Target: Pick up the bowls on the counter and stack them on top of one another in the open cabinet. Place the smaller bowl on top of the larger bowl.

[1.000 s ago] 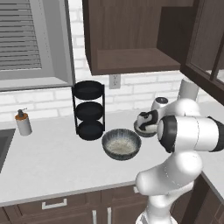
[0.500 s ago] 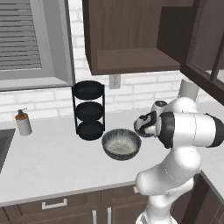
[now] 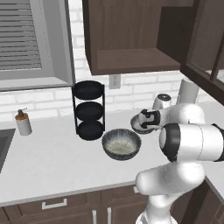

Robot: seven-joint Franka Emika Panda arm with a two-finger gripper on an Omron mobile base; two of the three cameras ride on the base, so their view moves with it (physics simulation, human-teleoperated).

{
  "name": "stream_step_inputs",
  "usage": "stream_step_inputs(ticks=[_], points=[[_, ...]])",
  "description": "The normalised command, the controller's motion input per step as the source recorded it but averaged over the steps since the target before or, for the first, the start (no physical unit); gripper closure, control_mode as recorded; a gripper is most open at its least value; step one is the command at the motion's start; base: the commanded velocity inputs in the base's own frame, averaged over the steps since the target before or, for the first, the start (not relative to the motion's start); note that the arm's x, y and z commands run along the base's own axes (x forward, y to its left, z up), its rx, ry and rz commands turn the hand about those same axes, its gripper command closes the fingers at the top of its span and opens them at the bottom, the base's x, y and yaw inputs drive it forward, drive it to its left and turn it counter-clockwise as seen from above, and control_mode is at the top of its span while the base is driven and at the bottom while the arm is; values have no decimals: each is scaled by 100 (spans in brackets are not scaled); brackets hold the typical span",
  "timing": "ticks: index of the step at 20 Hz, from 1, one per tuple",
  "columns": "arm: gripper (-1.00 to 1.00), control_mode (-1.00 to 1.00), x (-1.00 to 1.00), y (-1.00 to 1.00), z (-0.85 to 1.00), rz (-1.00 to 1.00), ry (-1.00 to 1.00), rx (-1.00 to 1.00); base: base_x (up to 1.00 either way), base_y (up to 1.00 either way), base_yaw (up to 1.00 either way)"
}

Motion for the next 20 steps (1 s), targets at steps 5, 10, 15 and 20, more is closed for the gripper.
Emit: stream_step_inputs(ticks=[5, 10, 15, 20], points=[[100, -100, -66, 14, 93, -2, -11, 0, 0, 0, 0], [100, -100, -76, 59, 59, 0, -1, 0, 0, 0, 0], [100, -100, -71, 86, 12, 6, 0, 0, 0, 0, 0], [100, -100, -25, 58, -9, 8, -1, 0, 0, 0, 0]])
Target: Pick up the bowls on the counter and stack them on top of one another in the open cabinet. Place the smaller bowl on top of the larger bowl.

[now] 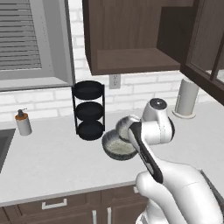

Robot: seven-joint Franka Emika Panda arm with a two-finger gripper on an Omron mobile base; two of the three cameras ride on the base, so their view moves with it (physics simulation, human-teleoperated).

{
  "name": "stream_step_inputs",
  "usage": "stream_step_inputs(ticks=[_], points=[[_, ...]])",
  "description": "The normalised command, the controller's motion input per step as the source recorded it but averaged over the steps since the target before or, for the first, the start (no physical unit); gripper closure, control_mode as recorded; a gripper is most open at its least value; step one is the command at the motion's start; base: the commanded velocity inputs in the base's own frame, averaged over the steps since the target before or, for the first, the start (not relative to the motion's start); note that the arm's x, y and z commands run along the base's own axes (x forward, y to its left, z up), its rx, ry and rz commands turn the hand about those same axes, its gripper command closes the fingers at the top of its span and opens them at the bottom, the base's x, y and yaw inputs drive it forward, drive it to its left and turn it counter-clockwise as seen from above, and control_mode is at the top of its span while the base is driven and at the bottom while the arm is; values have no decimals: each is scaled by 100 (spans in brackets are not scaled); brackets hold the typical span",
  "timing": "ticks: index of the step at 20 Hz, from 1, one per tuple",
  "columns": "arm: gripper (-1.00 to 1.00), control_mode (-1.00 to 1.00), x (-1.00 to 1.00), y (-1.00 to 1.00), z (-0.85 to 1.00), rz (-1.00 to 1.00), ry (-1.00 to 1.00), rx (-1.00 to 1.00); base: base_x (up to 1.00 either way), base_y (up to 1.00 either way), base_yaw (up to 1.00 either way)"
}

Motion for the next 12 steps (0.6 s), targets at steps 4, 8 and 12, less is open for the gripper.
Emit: stream_step_inputs(ticks=[4, 8, 12], points=[[100, -100, 8, 24, -22, 1, 0, 0, 0, 0, 0], [100, -100, 23, 7, -16, 0, 0, 5, 0, 0, 0], [100, -100, 37, 25, -4, 0, 3, 1, 0, 0, 0]])
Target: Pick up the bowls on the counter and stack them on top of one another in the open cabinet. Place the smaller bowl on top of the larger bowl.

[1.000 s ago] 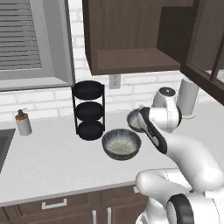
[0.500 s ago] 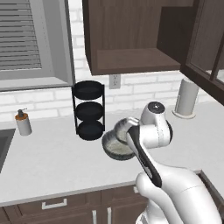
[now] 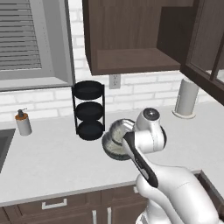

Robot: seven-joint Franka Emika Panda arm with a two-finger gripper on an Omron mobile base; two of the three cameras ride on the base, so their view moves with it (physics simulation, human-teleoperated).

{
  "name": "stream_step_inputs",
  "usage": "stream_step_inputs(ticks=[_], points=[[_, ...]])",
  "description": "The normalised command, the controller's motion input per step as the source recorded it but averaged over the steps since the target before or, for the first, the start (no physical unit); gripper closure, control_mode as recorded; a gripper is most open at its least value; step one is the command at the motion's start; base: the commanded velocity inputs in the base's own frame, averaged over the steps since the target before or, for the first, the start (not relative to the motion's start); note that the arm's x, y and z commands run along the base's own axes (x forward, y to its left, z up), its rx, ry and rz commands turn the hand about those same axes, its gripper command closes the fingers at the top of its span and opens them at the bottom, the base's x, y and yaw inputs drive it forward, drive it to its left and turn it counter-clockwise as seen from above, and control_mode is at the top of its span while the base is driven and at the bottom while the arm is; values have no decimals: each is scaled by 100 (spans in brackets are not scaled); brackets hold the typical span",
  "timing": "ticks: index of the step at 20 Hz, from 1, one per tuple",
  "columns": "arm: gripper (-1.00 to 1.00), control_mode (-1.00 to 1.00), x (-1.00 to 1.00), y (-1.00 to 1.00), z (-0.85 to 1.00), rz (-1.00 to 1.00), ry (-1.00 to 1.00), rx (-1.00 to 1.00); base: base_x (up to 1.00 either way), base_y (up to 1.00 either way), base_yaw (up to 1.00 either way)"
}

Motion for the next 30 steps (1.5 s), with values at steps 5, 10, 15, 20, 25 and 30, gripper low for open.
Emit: stream_step_inputs(ticks=[5, 10, 15, 20, 25, 30], points=[[100, -100, 8, 32, -16, 4, 15, 0, 0, 0, 0], [100, -100, 3, 1, -30, 2, 15, 0, 0, 0, 0], [-100, -100, 16, 0, -11, 0, 2, 0, 0, 0, 0], [-100, -100, 5, -4, 24, 0, 0, 3, 0, 0, 0], [-100, -100, -32, -47, 43, 0, 0, 10, 0, 0, 0], [-100, -100, -10, -30, -11, 9, 16, 0, 0, 0, 0]])
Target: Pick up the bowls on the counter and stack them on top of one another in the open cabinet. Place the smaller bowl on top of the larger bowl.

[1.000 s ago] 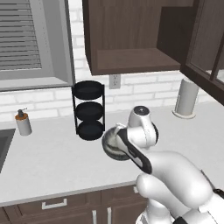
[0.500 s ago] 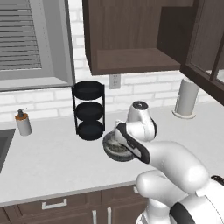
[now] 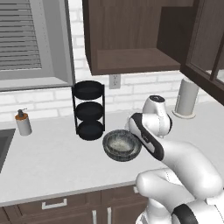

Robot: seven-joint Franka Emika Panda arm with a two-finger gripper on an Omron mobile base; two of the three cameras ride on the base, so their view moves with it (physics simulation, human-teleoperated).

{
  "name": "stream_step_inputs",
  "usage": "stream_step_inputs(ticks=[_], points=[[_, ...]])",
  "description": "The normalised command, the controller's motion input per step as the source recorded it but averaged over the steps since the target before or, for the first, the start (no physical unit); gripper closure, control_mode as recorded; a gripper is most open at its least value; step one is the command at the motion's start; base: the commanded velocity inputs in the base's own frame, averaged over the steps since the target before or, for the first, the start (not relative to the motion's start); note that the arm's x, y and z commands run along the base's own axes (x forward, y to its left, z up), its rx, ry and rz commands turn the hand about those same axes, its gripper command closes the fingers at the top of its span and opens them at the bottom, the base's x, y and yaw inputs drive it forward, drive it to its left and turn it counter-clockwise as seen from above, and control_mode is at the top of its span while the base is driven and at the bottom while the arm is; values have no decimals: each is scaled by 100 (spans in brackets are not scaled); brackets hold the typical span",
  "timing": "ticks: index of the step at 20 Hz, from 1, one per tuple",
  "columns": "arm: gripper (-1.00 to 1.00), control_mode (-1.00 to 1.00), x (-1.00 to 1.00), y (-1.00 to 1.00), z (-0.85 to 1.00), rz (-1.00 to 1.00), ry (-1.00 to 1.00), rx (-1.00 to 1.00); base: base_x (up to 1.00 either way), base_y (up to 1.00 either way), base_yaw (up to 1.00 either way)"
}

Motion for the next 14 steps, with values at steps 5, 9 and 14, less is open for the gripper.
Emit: stream_step_inputs(ticks=[5, 9, 14], points=[[-100, -100, 0, 0, -35, 17, 11, -6, 0, 0, 0], [-100, -100, 0, 0, -39, 12, 17, -1, 0, 0, 0], [-100, -100, 11, 2, -30, 8, 13, 0, 0, 0, 0]])
